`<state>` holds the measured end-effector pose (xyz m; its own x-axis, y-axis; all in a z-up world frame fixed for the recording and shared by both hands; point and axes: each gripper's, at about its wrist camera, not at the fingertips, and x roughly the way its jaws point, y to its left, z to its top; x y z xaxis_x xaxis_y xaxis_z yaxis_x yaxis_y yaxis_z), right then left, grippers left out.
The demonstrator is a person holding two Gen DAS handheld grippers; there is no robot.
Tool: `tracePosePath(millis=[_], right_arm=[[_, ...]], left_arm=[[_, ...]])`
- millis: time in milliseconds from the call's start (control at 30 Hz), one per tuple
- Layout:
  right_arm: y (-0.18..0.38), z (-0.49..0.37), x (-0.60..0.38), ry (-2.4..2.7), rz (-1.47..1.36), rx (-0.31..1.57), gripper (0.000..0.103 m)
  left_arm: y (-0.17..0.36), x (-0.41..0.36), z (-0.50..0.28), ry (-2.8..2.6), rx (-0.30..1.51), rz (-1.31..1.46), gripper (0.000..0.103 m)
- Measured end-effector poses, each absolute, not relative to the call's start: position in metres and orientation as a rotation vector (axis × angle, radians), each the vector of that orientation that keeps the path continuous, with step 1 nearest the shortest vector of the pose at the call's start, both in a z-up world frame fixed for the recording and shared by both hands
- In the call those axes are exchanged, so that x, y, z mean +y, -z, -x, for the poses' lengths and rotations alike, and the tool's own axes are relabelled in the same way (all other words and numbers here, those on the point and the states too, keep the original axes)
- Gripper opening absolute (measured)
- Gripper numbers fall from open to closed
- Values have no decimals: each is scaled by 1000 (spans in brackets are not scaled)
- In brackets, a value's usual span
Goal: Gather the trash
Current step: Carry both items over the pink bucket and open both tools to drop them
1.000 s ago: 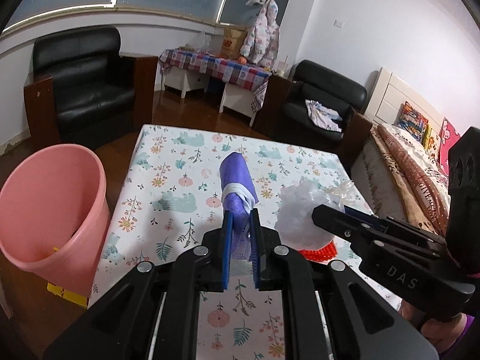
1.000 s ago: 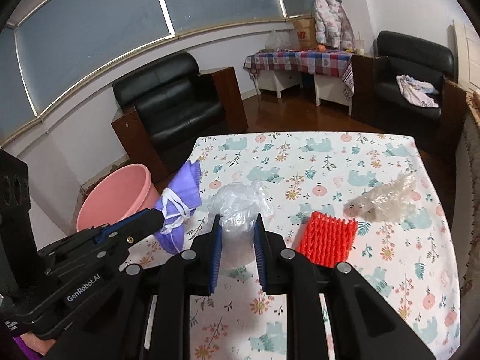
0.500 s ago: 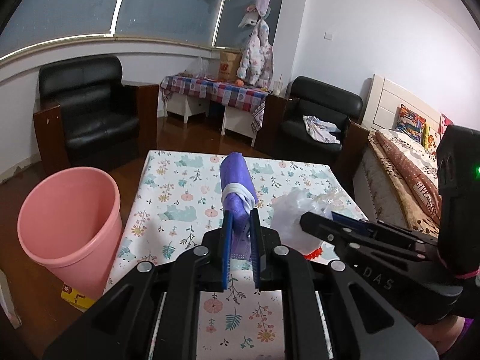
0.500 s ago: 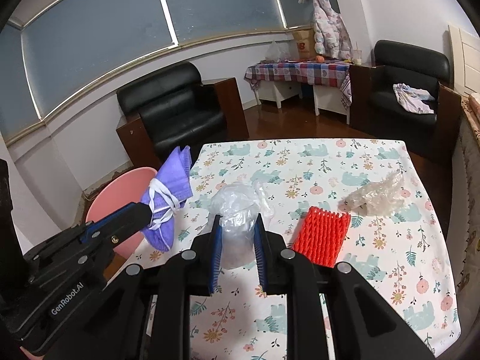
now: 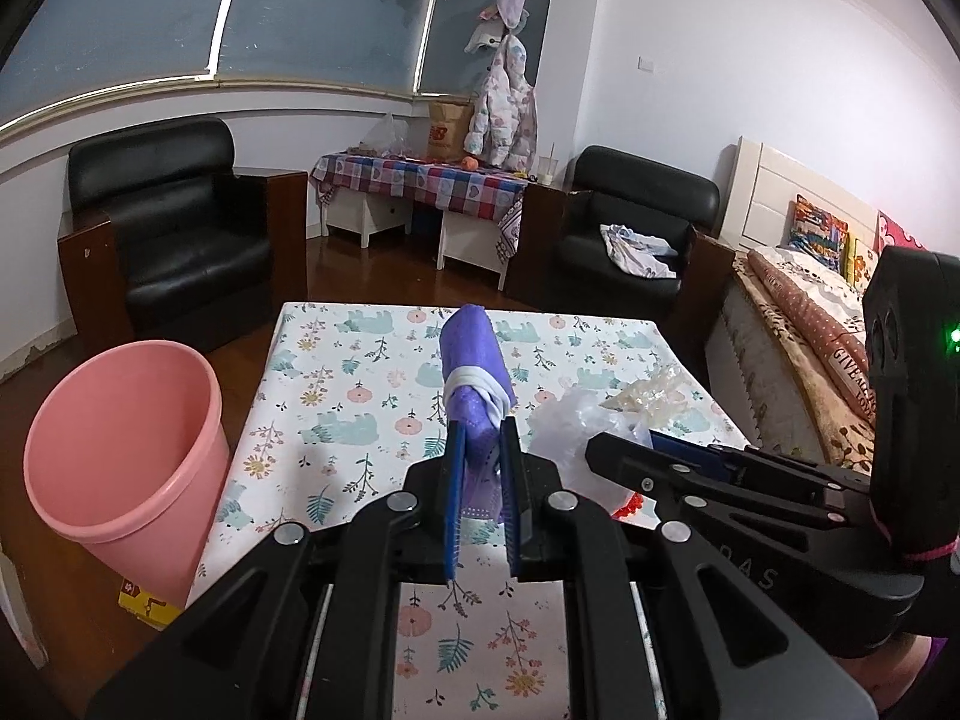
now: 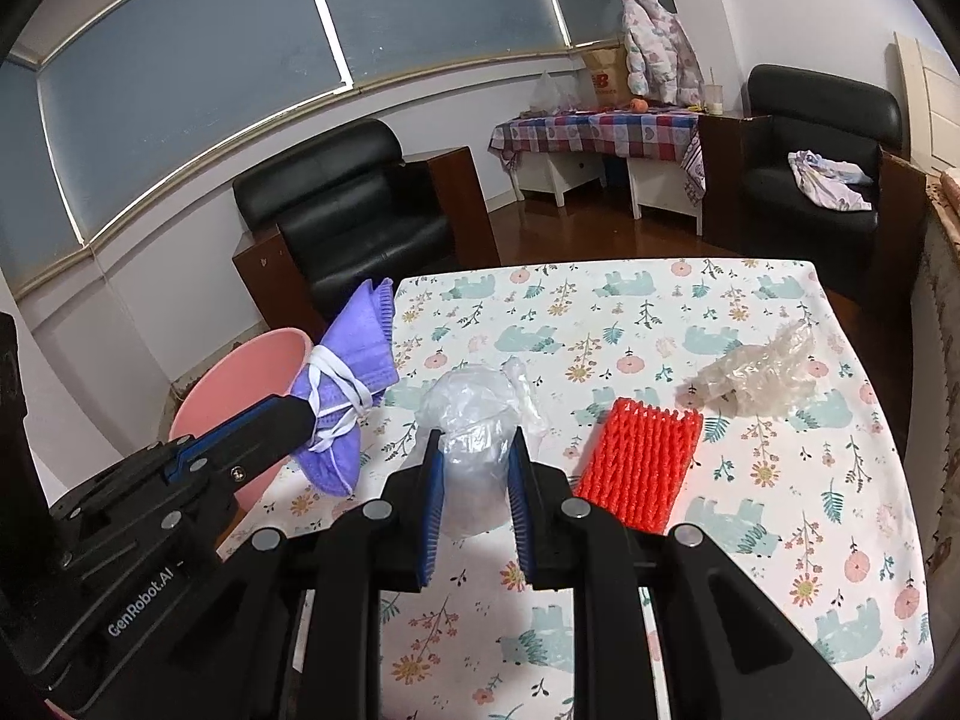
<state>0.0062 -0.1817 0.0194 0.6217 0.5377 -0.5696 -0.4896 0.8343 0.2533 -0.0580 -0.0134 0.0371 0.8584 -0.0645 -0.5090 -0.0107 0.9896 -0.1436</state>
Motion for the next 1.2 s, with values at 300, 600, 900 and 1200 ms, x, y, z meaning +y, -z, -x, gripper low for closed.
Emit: tracePosePath(millis=[300,600,900,1200], right_arm=[[-6,-23,-163,-618,-70,705,20],[-9,-37,-104,-737,-41,700,20],[-20,-31,-22,-897,-14,684,19],[-10,-29,55,-972,69,734,20]], left_arm=[[-26,3,51,8,544,165,11],[-30,43,58,-103,476,155,11],[-37,121,86,-299,425,182,11],[-25,183,95,-400,480,286,11]])
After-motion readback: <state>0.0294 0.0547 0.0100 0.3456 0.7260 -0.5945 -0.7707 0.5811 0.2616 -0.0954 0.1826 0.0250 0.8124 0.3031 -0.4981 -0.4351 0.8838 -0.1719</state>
